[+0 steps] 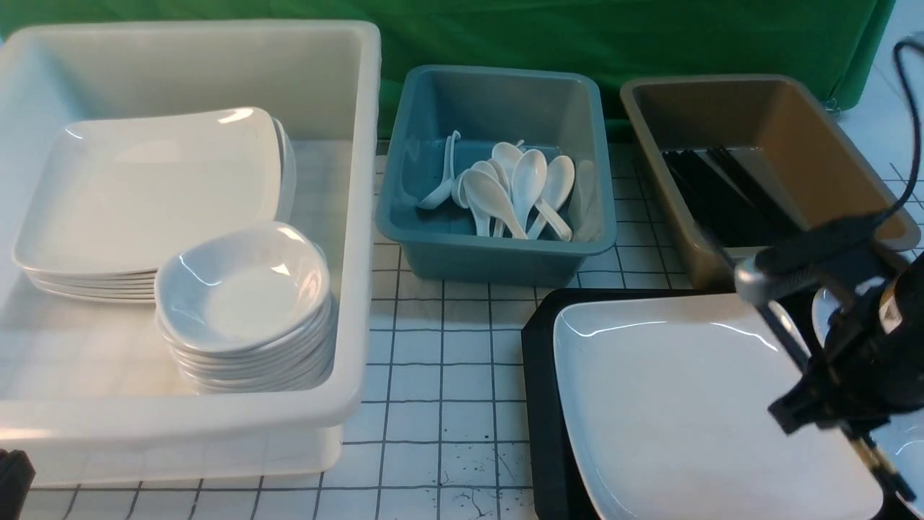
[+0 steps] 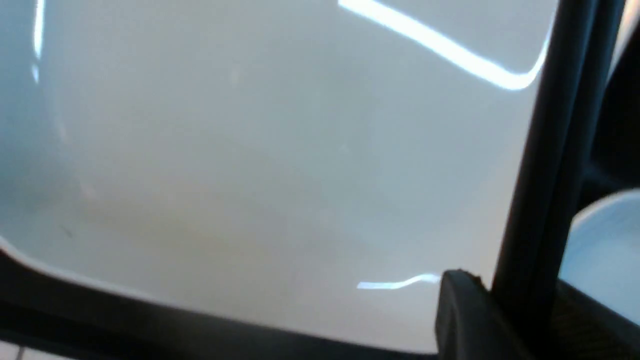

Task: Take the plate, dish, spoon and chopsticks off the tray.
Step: Use the right arm to grab a pair of chopsticks from the plate, then use the right arm to put the chopsticks into the small storage box on the right

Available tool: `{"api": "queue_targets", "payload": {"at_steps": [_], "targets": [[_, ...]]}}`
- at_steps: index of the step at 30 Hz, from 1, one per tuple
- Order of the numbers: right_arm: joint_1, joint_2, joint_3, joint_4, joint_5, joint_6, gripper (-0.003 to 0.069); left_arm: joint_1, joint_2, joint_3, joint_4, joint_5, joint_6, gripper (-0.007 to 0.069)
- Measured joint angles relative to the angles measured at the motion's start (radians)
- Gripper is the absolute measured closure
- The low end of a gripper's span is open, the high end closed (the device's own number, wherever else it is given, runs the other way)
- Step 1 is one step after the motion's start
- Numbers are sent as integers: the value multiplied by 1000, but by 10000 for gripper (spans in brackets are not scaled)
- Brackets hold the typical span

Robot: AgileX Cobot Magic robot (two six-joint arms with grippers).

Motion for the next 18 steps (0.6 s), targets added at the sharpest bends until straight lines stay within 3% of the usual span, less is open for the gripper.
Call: {"api": "queue_targets", "payload": {"at_steps": [3, 8, 12, 18], "targets": [[-16, -13, -95, -15, -16, 1, 534, 0, 0, 0, 0, 0, 0, 603], [-135, 73, -290, -24, -117, 3, 534, 0, 0, 0, 0, 0, 0, 603], [-219, 198, -392, -30, -252, 7, 534, 0, 0, 0, 0, 0, 0, 603], [-258, 372, -463, -30, -459, 23, 534, 0, 0, 0, 0, -1, 0, 603]]}}
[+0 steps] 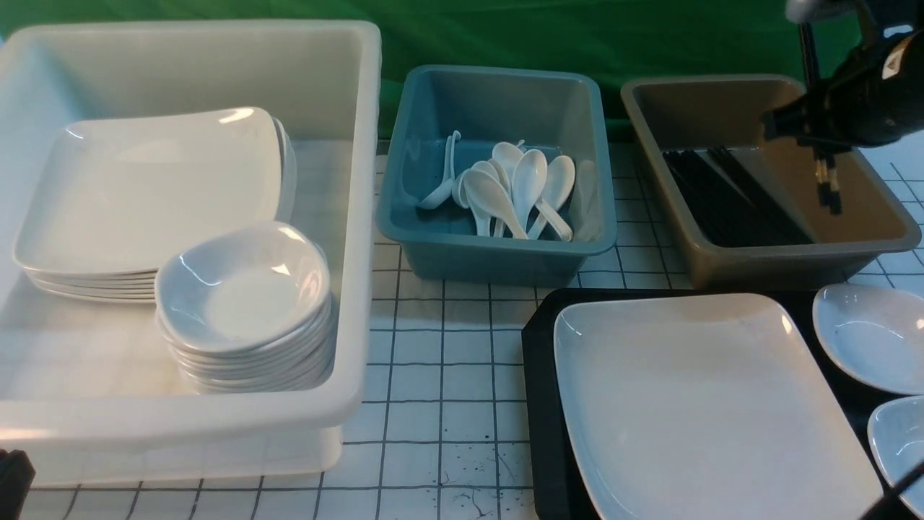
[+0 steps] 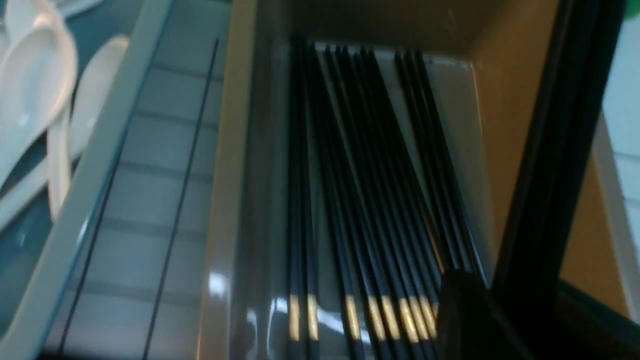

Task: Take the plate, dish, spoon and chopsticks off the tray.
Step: Use the right arm to put the chopsticks into the small storage box on the right, then use the left arm to grab a plate from the dinner plate

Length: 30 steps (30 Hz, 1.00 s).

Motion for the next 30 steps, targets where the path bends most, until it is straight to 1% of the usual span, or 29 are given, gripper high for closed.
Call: {"api": "queue_targets", "payload": {"at_steps": [5, 9, 11, 14, 16, 18, 20, 23, 26, 27, 28, 30], "targets": [[-4, 145, -22, 0, -170, 29, 534, 0, 0, 0, 0, 0, 0, 603], [-4, 221, -22, 0, -238, 56, 513, 0, 0, 0, 0, 0, 0, 603], [-4, 243, -22, 0, -249, 64, 490, 0, 0, 0, 0, 0, 0, 603], [-4, 267, -22, 0, -254, 76, 412, 0, 0, 0, 0, 0, 0, 603], [-4, 267, -22, 0, -247, 76, 379, 0, 0, 0, 0, 0, 0, 603], [-4, 264, -24, 0, -236, 77, 367, 0, 0, 0, 0, 0, 0, 603], [-4, 249, -26, 5, -183, 77, 369, 0, 0, 0, 0, 0, 0, 603], [-5, 203, -33, 7, -81, 67, 430, 0, 0, 0, 0, 0, 6, 603], [-7, 124, -34, 7, 29, 41, 535, 0, 0, 0, 0, 0, 1, 603], [-7, 91, -34, 11, 83, 34, 584, 0, 0, 0, 0, 0, 1, 603], [-7, 57, -34, 20, 130, 28, 616, 0, 0, 0, 0, 0, 1, 603], [-7, 0, -33, 39, 202, 15, 642, 0, 0, 0, 0, 0, 1, 603]]}}
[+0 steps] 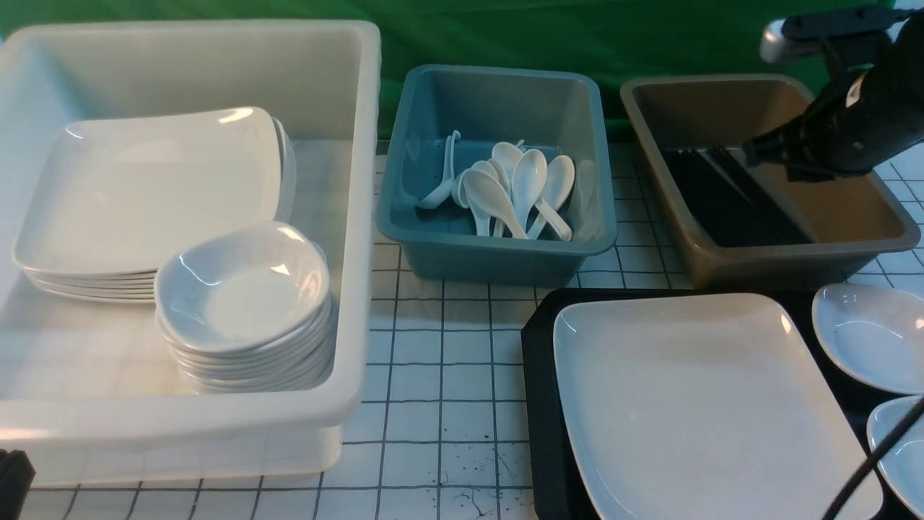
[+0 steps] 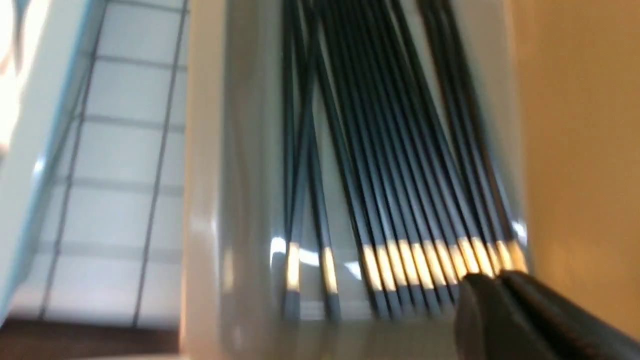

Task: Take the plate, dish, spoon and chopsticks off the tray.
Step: Use the left arm to grab a plate from the dinner plate

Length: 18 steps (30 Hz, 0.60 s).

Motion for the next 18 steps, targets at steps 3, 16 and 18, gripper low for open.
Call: {"api": "queue_targets", "payload": {"at_steps": [3, 16, 18], "targets": [[0, -116, 20, 43, 129, -44, 659, 0, 0, 0, 0, 0, 0, 603], [0, -733, 385, 117, 300, -95, 659, 0, 0, 0, 0, 0, -1, 603], [0, -830, 443, 129, 299, -95, 659, 0, 0, 0, 0, 0, -1, 603]]}}
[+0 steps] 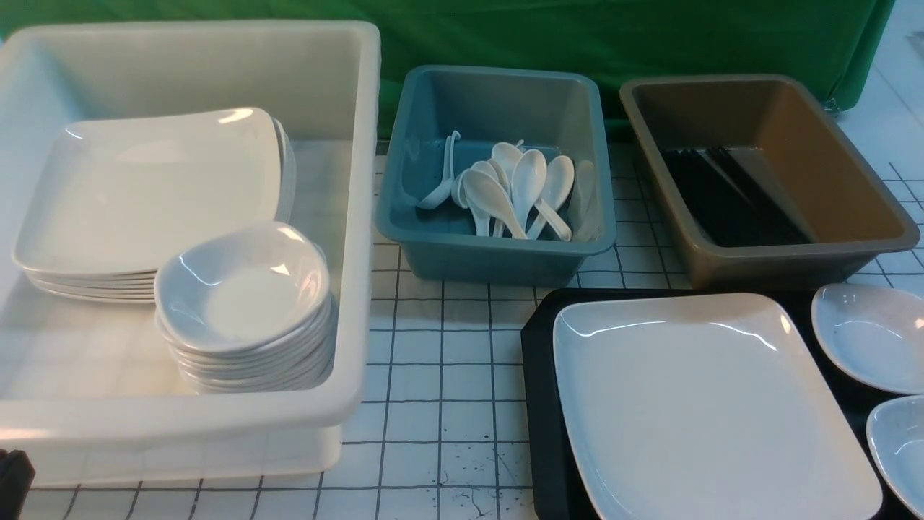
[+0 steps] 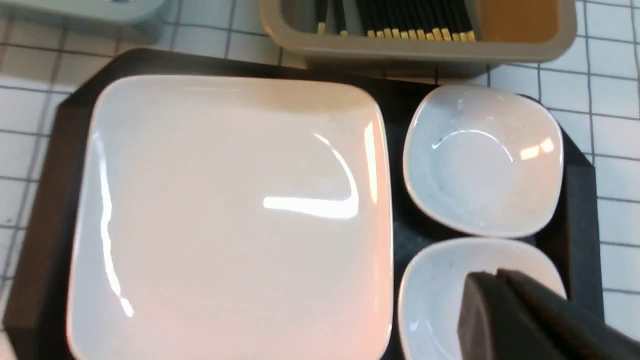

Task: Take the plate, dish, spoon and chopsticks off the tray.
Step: Use the left arm to grab a plate from the dinner plate

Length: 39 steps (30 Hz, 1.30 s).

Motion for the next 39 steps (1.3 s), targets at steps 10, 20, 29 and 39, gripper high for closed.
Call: {"api": "queue_targets", "payload": {"at_steps": [10, 20, 29, 39], "targets": [[-2, -464, 298, 24, -83, 0, 657, 0, 0, 0, 0, 0, 0, 603], [-2, -613, 454, 26, -168, 0, 645, 0, 0, 0, -469, -104, -293, 603], [-3, -613, 456, 26, -191, -23, 639, 0, 0, 0, -829, -158, -465, 603], [-3, -613, 456, 27, -195, -26, 636, -2, 179, -392, -695, 82, -250, 603]]}}
